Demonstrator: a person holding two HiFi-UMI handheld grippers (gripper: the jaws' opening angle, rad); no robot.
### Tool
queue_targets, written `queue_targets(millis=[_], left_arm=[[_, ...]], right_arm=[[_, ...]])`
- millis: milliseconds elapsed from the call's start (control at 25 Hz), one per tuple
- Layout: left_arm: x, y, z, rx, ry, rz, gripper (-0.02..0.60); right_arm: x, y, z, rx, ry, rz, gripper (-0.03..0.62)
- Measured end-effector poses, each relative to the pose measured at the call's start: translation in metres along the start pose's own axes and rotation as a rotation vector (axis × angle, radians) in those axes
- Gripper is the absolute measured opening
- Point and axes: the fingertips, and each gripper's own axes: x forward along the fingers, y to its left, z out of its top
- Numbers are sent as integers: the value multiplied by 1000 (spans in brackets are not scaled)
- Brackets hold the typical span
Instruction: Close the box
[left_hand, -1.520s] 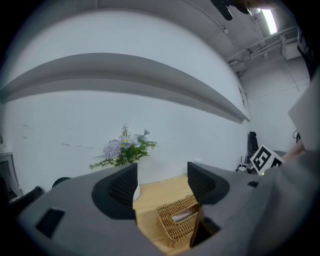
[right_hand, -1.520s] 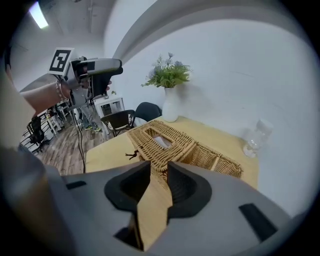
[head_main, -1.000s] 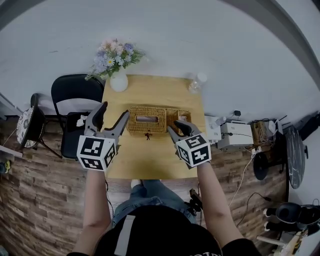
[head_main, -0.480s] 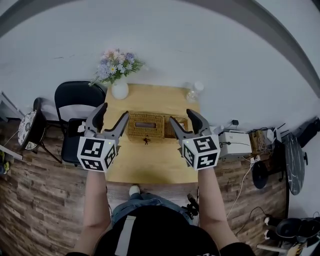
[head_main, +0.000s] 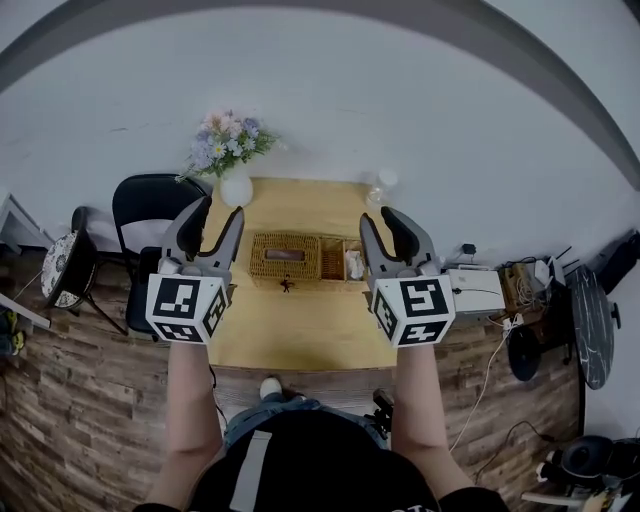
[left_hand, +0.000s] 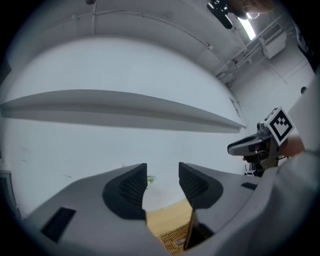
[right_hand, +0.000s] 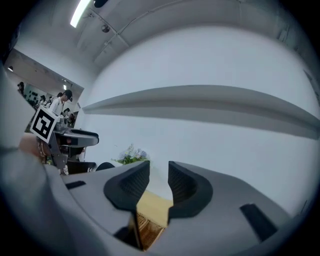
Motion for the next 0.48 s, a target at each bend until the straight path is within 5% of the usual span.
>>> queue_targets(millis=[120,280,480], left_arm=[[-1,0,8,31,-18,16,104],[-2,2,16,45,-36,37,14],[2,3,30,72,-61,61,12]], right_arm=[[-8,-9,14,16,-60,-45,52],[-17,-16,26,5,-100,-76,15],[-22,-15,38,-28,-121,-59,14]])
